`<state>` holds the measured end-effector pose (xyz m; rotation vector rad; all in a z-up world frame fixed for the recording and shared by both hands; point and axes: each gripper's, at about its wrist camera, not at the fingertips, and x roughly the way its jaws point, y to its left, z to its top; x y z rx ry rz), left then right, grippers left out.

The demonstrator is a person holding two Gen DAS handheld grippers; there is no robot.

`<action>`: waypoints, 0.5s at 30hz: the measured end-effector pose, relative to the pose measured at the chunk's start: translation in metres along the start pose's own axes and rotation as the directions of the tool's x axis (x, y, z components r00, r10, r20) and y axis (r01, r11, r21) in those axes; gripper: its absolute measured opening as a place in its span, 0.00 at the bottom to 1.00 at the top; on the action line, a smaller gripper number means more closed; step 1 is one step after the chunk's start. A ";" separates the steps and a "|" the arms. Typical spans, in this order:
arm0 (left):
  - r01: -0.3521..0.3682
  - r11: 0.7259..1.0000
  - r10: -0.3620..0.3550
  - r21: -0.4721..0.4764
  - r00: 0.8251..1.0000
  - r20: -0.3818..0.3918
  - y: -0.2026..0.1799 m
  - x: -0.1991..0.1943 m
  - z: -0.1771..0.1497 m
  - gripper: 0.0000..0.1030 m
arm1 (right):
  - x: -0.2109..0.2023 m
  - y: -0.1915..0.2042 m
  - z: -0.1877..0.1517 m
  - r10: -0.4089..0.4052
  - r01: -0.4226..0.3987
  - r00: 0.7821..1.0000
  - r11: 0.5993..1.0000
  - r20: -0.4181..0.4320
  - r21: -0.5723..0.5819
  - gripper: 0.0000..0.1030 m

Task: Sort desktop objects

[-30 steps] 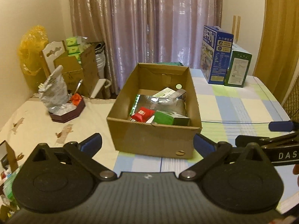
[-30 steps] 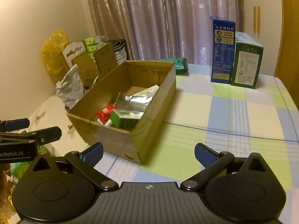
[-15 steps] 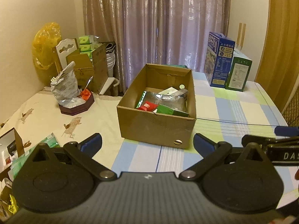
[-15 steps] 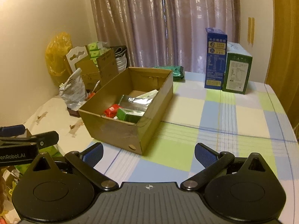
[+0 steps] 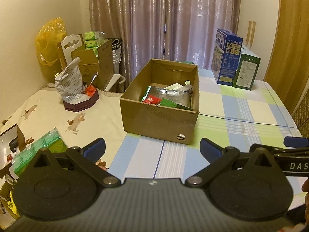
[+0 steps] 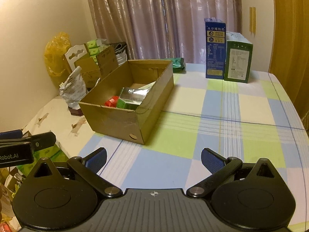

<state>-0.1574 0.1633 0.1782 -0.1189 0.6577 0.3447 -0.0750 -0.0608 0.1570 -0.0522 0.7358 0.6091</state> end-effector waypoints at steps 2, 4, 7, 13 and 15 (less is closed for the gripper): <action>0.000 1.000 0.000 0.000 1.000 -0.006 -0.001 0.001 -0.001 0.99 | 0.000 0.000 -0.001 0.001 -0.001 1.000 1.000 0.000 -0.001 0.98; -0.002 1.000 0.002 0.004 1.000 -0.008 -0.002 0.002 0.000 0.99 | 0.000 -0.001 -0.001 0.002 -0.002 1.000 1.000 -0.001 0.002 0.98; -0.002 1.000 0.003 0.011 1.000 -0.010 -0.004 0.003 -0.001 0.99 | 0.001 -0.001 -0.001 -0.002 0.002 1.000 1.000 -0.001 0.001 0.98; -0.002 1.000 0.003 0.014 1.000 -0.014 -0.006 0.005 -0.001 0.99 | 0.002 0.000 -0.003 -0.013 0.013 1.000 1.000 -0.003 -0.005 0.98; -0.001 1.000 0.002 0.015 1.000 -0.016 -0.006 0.005 -0.001 0.99 | 0.002 0.000 -0.003 -0.015 0.015 1.000 1.000 -0.005 -0.009 0.98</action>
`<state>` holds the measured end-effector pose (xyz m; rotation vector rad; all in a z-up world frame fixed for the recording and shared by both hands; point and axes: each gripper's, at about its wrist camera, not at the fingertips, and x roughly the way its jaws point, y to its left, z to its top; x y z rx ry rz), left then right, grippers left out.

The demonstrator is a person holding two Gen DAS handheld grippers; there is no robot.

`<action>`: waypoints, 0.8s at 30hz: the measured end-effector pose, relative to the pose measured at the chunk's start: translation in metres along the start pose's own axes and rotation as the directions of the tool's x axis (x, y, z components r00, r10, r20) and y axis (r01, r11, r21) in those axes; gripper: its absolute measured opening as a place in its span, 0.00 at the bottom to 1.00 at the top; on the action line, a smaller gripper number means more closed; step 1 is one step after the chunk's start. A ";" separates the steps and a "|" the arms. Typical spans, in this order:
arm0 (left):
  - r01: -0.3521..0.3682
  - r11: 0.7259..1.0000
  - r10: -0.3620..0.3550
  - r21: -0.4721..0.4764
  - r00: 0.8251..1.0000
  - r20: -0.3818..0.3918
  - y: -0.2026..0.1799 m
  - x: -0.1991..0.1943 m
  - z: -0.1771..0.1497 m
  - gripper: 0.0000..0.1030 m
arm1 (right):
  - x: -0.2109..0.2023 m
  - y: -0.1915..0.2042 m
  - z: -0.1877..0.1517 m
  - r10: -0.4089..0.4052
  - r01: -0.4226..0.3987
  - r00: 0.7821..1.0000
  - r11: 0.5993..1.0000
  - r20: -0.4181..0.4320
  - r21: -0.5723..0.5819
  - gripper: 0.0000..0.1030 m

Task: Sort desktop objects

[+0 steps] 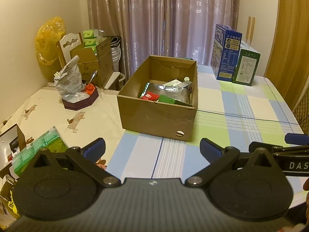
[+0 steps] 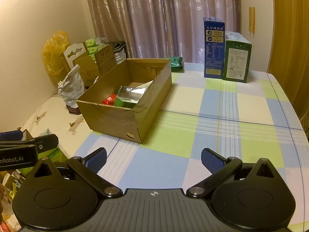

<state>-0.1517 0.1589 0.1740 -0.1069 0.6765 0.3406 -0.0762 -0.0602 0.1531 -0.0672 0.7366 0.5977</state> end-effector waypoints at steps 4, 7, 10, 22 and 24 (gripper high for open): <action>0.002 1.000 -0.002 0.002 1.000 -0.007 0.000 0.003 -0.002 0.99 | 0.002 0.001 -0.001 0.003 -0.003 1.000 1.000 -0.005 -0.002 0.98; 0.000 1.000 0.000 0.000 1.000 -0.010 0.001 0.005 -0.004 0.99 | 0.003 0.003 -0.002 0.006 -0.006 1.000 1.000 -0.012 -0.004 0.98; -0.005 1.000 0.005 -0.002 1.000 -0.013 0.003 0.007 -0.005 0.99 | 0.005 0.005 -0.003 0.007 -0.007 1.000 1.000 -0.016 -0.008 0.98; -0.014 1.000 0.014 -0.003 1.000 -0.018 0.006 0.011 -0.005 0.99 | 0.009 0.010 -0.005 0.005 -0.005 1.000 1.000 -0.022 -0.017 0.98; -0.016 1.000 0.016 -0.004 1.000 -0.019 0.007 0.011 -0.005 0.99 | 0.009 0.010 -0.005 0.005 -0.006 1.000 1.000 -0.021 -0.018 0.98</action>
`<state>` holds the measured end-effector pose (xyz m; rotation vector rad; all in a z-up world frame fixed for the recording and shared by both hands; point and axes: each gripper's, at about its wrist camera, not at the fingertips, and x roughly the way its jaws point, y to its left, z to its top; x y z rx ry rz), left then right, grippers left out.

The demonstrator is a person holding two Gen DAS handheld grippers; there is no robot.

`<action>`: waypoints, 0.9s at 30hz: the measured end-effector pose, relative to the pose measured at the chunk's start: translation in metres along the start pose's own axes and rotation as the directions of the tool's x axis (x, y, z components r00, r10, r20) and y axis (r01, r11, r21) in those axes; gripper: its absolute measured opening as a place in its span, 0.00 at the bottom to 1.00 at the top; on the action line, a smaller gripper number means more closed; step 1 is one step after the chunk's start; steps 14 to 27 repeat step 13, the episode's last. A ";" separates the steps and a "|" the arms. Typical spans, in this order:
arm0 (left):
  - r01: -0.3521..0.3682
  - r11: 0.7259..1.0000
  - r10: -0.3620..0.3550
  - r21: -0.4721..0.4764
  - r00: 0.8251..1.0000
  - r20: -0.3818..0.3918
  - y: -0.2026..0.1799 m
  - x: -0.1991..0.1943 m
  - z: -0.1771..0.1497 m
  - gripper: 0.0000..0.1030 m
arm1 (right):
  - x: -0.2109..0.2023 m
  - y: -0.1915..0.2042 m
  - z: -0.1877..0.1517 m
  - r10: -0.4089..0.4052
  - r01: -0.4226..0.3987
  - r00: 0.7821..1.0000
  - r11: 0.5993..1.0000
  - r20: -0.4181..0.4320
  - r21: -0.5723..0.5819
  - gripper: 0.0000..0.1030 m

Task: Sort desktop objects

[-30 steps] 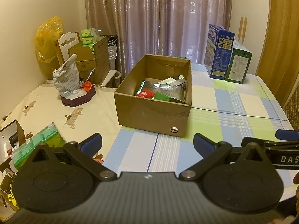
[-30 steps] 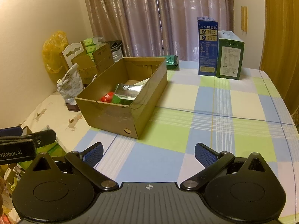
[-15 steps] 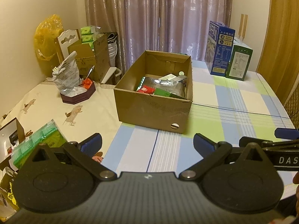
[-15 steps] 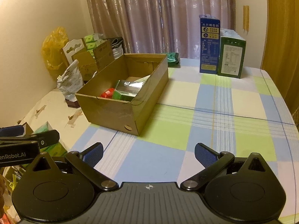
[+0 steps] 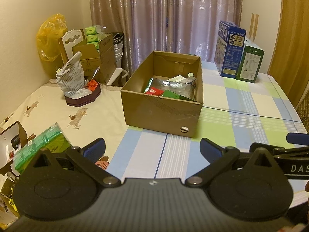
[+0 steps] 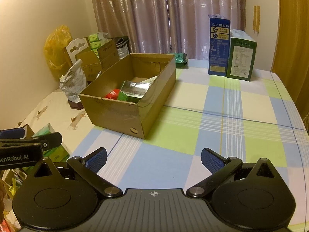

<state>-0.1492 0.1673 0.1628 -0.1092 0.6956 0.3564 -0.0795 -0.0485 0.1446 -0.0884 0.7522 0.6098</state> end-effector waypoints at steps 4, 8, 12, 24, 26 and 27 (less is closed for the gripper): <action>-0.003 1.000 0.003 0.000 1.000 -0.001 0.001 0.000 -0.001 0.99 | 0.000 0.000 0.000 -0.001 0.001 1.000 1.000 0.000 -0.001 0.98; 0.000 1.000 0.000 -0.015 1.000 0.008 0.004 -0.001 -0.002 0.99 | 0.000 0.000 0.000 0.000 0.000 1.000 1.000 -0.001 -0.002 0.98; -0.010 1.000 0.010 -0.011 1.000 0.028 0.006 -0.003 -0.003 0.99 | 0.001 0.001 0.000 -0.001 0.001 1.000 1.000 -0.001 -0.003 0.98; -0.010 1.000 0.010 -0.013 1.000 0.027 0.007 -0.003 -0.003 0.99 | 0.000 0.001 0.000 -0.001 0.001 1.000 1.000 -0.001 -0.003 0.98; -0.010 1.000 0.010 -0.013 1.000 0.027 0.007 -0.003 -0.003 0.99 | 0.000 0.001 0.000 -0.001 0.001 1.000 1.000 -0.001 -0.003 0.98; -0.010 1.000 0.010 -0.013 1.000 0.027 0.007 -0.003 -0.003 0.99 | 0.000 0.001 0.000 -0.001 0.001 1.000 1.000 -0.001 -0.003 0.98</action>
